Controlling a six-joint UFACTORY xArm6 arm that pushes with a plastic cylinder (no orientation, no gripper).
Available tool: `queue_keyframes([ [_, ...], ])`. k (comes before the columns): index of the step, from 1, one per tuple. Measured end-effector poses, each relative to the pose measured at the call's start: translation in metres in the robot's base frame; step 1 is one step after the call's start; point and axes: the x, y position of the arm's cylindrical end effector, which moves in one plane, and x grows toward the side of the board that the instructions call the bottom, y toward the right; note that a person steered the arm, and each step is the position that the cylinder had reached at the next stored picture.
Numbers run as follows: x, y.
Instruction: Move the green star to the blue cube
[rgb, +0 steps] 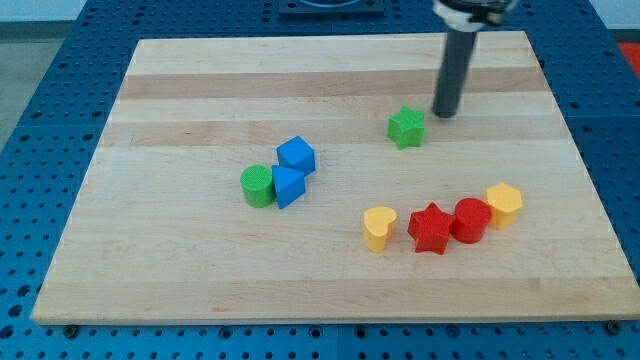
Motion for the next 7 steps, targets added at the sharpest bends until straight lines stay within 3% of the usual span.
queue_keyframes([
  [2, 0.020, -0.016],
  [6, 0.045, -0.167],
  [7, 0.056, -0.176],
])
